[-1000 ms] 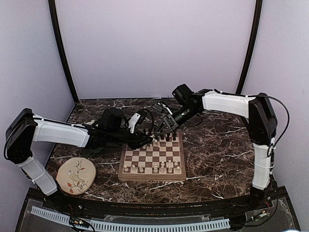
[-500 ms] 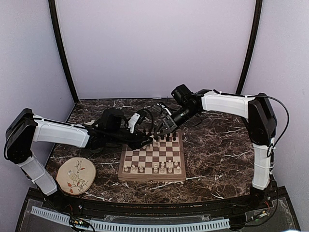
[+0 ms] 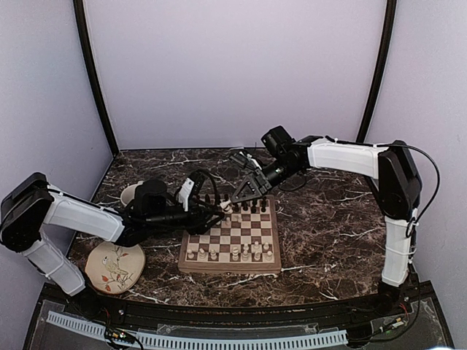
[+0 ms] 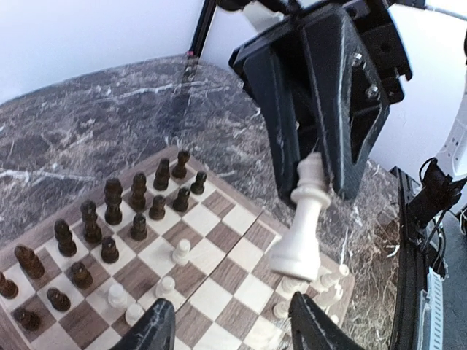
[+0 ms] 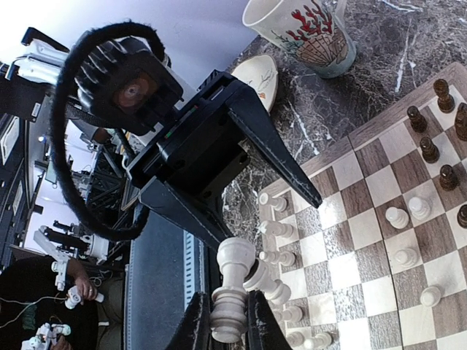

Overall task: Set up the chess pieces on the board
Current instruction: Pick up the pawn from the chess pile.

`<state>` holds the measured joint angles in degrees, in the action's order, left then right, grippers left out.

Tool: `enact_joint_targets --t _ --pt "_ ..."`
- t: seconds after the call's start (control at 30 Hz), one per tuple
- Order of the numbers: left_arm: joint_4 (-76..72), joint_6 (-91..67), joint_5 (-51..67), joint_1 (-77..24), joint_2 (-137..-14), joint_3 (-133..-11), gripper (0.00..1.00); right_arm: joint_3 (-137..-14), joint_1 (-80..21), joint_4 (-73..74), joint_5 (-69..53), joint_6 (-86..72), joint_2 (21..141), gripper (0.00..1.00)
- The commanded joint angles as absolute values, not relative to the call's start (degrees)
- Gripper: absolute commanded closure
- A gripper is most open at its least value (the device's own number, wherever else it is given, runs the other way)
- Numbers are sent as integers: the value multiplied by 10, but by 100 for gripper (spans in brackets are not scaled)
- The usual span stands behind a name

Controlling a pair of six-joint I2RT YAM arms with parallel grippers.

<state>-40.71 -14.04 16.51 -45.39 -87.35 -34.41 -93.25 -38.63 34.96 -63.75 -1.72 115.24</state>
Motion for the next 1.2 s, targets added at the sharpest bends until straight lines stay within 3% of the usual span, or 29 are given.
enact_joint_targets --t 0.0,0.27,0.53,0.97,1.17 --pt "-573 -141 188 -460 -904 -337 46 -919 -384 309 -684 -41 1125 97" --pt "-664 -149 208 -475 -960 -347 53 -912 -384 292 -703 -54 1117 96" --pt "-708 -153 199 -479 -984 -347 68 -903 -384 277 -710 -64 1117 96" --pt "-691 -141 218 -482 -979 -337 89 -905 -378 278 -701 -59 1114 96" --pt "-620 -127 216 -482 -921 -311 94 -922 -376 316 -668 -24 1107 96"
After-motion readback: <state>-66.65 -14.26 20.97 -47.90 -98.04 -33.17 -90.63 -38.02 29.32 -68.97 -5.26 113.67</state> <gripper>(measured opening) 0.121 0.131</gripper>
